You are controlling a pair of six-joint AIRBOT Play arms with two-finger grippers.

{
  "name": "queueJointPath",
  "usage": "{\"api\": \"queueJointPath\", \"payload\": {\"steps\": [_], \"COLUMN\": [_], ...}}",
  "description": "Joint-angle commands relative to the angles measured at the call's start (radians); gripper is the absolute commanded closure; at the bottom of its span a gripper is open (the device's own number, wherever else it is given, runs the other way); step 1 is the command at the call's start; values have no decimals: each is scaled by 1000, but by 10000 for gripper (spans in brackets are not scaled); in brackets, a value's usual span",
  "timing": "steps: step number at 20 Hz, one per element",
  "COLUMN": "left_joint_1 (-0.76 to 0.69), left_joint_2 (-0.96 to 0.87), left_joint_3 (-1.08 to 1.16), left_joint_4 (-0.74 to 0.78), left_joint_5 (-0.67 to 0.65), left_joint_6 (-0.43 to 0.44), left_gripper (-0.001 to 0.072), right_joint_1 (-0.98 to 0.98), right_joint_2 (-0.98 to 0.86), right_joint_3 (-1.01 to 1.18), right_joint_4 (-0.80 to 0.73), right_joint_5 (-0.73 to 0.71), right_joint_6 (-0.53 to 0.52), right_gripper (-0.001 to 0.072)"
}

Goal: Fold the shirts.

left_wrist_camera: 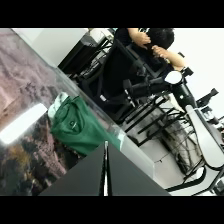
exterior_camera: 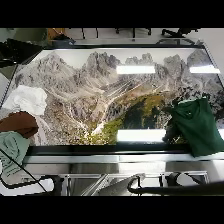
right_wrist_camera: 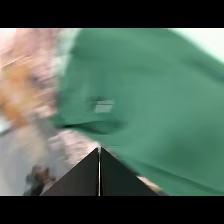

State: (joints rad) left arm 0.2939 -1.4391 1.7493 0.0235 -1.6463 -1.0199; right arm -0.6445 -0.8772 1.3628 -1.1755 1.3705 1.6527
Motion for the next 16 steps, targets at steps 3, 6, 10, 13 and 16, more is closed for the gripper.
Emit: {"api": "queueJointPath", "payload": {"steps": [3,6,10,13,16], "left_joint_1": [-46,-101,-174,-183,-183], "left_joint_2": [108,249,413,489,525], "left_joint_3": [-134,-364,-652,-771,-819], "left_joint_4": [136,277,483,480,481], "left_joint_5": [32,70,151,188,190], "left_joint_6": [-34,-30,-30,-38,-36], "left_gripper": [696,696,695,696,695], "right_joint_1": [453,724,945,970,970], "right_joint_2": [18,23,12,-3,-5], "right_joint_3": [-129,-245,-335,-337,-337], "right_joint_4": [68,38,-34,-32,-32], "right_joint_5": [-156,-251,-325,-327,-305], "right_joint_6": [-53,-53,-53,-53,-52], "right_gripper": [692,693,692,692,692]}}
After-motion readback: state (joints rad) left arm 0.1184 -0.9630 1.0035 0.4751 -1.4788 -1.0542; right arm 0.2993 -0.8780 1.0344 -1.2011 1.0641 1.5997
